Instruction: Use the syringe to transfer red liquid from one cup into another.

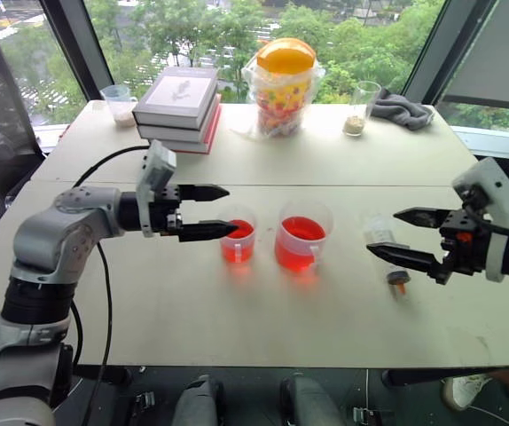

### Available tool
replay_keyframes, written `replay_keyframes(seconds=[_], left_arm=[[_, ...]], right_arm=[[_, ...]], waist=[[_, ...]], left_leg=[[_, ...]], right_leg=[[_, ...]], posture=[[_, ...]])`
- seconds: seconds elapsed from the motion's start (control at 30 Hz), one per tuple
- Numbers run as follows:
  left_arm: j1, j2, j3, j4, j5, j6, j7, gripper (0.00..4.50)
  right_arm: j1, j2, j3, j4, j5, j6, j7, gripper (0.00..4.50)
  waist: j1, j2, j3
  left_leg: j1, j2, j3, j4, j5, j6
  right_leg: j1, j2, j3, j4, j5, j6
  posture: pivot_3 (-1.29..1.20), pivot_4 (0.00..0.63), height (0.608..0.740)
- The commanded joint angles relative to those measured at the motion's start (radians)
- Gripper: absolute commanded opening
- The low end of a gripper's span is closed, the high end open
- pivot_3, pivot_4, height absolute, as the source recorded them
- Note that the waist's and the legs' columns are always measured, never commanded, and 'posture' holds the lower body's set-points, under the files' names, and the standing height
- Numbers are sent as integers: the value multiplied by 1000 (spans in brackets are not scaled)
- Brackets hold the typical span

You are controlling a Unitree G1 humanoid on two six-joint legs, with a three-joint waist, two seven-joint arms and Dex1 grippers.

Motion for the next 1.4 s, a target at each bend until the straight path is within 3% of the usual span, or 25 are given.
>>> replay_keyframes(seconds=[0.03,0.63,0.8,0.93,1.13,1.4], left_arm=[[-18,-2,15,-16,-6,-17,2,4500],[-32,-18,30,-8,-18,-11,16,4500],[-32,-34,21,-10,-15,-17,23,4500],[-38,-53,8,-2,-4,-31,24,4500],[-35,-77,-6,14,8,-58,18,4500],[-21,-103,-15,3,18,-75,26,4500]], right_arm=[[8,-22,-40,-16,16,-18,-9,4460],[52,-58,-29,19,9,-38,-35,4460],[-21,-69,32,123,12,49,-95,4460],[-143,-94,138,260,-26,124,-130,4460],[-460,-56,420,631,-172,213,-152,4460],[-765,50,812,1090,-388,141,-17,4460]], waist=[[0,0,0],[0,0,0],[-2,0,0],[-3,0,0],[-5,0,0],[-5,0,0]], left_leg=[[0,0,0,0,0,0],[0,0,0,0,0,0],[0,0,0,0,0,0],[1,0,0,0,0,0],[2,0,3,0,0,0],[1,0,3,-1,0,0]], right_leg=[[0,0,0,0,0,0],[0,0,0,0,1,1],[0,0,0,0,0,0],[0,0,1,0,0,0],[0,0,3,0,0,-1],[-2,0,2,0,0,0]], posture=[[0,150,740],[0,150,740],[0,150,740],[0,150,740],[0,150,740],[0,150,740]])
